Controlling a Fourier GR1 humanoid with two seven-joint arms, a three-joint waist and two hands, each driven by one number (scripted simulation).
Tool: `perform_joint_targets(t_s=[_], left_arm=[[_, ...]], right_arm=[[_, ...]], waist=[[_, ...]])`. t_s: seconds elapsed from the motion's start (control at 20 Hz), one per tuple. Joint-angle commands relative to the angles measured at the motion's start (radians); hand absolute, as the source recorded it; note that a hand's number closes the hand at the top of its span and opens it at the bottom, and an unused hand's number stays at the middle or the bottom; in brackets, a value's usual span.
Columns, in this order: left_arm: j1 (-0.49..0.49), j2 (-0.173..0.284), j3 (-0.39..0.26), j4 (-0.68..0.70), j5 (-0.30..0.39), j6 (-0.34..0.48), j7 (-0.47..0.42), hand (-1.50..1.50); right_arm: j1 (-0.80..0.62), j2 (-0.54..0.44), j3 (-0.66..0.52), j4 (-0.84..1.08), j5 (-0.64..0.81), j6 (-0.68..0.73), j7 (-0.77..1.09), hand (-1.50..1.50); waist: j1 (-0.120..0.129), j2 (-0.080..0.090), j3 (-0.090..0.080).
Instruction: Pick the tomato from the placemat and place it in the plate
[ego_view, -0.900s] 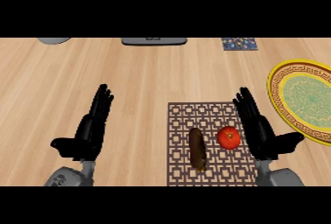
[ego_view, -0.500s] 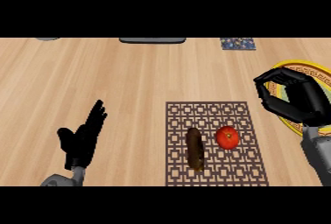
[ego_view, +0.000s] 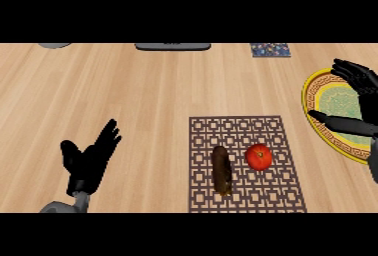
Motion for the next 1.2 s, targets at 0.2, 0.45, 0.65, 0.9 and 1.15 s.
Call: perform_joint_targets(t_s=[0.2,0.45,0.65,0.9,1.15], left_arm=[[0.086,-0.005,-0.006,-0.048,-0.027,0.022,0.017,0.00],[0.044,-0.026,-0.024,-0.028,-0.047,0.030,0.050,0.00],[0.040,-0.013,0.012,-0.025,-0.028,0.008,0.068,0.00],[0.000,-0.025,0.034,0.016,-0.046,-0.013,0.073,0.00],[0.020,-0.037,0.050,0.001,-0.060,-0.040,0.068,0.00]], right_arm=[[0.048,-0.197,0.074,-0.107,0.120,0.149,0.105,-1.50],[0.008,-0.297,0.188,-0.183,0.216,0.273,0.222,-1.50],[0.002,-0.244,0.265,-0.292,0.311,0.223,0.371,-1.50],[0.050,-0.188,0.321,-0.447,0.366,0.236,0.545,-1.50],[0.045,-0.087,0.370,-0.445,0.508,0.204,0.626,-1.50]], waist=[[-0.012,-0.007,-0.005],[-0.012,-0.004,-0.006],[-0.007,-0.002,-0.005],[-0.013,-0.002,-0.004],[-0.006,0.000,-0.004]])
